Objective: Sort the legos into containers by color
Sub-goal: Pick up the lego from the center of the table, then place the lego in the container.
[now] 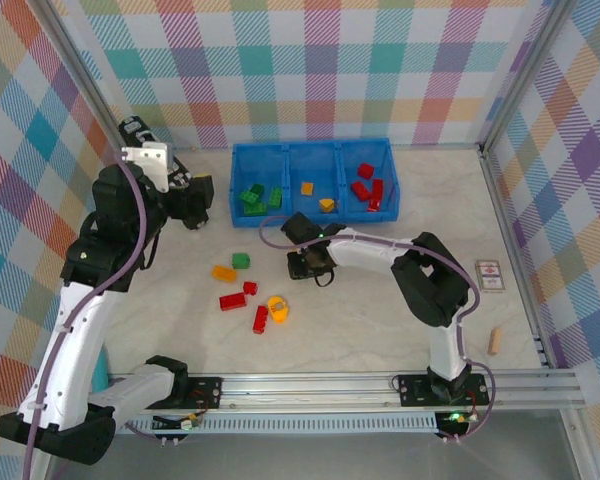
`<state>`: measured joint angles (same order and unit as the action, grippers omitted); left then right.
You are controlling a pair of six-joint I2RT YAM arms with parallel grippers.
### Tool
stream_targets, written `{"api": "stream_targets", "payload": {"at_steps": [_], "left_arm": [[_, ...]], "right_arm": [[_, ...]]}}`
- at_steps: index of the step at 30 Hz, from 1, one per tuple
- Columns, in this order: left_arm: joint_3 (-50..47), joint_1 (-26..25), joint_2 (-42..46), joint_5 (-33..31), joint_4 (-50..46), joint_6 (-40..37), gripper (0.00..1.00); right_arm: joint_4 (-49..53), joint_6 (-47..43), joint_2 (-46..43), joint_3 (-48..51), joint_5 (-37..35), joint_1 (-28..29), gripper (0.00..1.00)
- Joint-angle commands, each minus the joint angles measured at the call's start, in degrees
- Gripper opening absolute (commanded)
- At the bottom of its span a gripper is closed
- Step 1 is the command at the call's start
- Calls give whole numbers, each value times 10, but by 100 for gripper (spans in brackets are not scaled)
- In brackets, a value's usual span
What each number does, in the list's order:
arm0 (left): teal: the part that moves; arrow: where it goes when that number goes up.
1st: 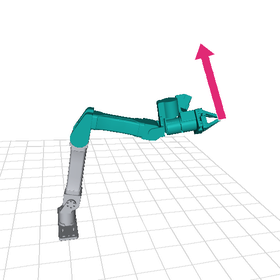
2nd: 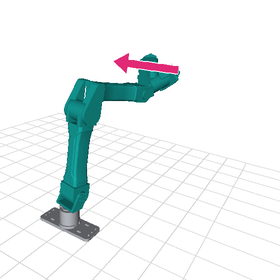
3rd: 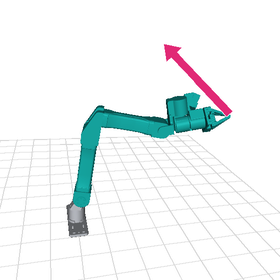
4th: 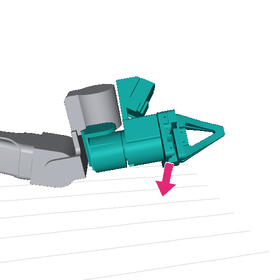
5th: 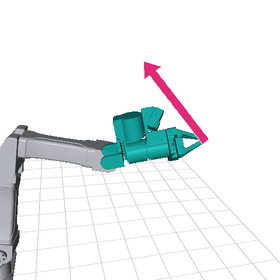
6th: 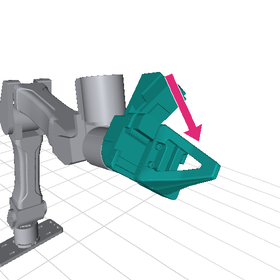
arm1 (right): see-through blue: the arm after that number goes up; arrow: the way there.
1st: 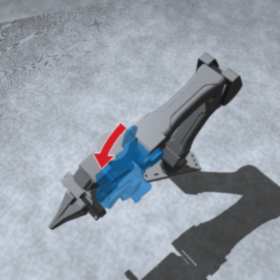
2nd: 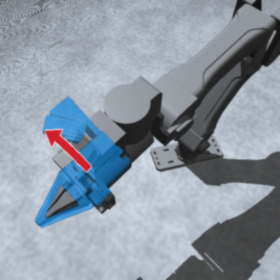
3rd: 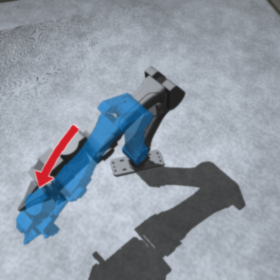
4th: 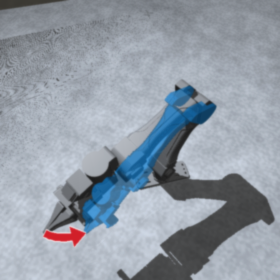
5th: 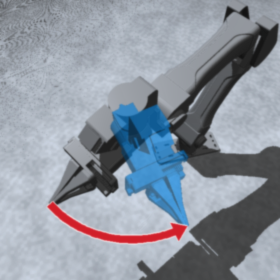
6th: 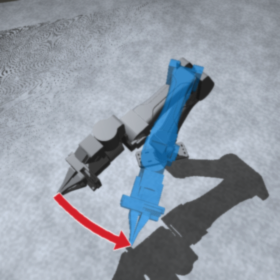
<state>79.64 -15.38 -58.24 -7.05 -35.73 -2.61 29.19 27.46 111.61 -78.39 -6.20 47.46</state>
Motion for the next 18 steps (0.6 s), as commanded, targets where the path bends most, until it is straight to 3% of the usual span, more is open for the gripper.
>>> {"api": "stream_targets", "payload": {"at_steps": [1, 7, 18], "left_arm": [[-7, -5, -12, 9, 18, 1, 100], [1, -5, -16, 18, 15, -3, 100], [-10, -5, 4, 34, -108, 34, 100]], "right_arm": [[31, -112, -61, -75, -28, -11, 25], [39, -242, -16, -238, -18, -36, 25], [50, -358, 234, -581, 24, -63, 25]]}}
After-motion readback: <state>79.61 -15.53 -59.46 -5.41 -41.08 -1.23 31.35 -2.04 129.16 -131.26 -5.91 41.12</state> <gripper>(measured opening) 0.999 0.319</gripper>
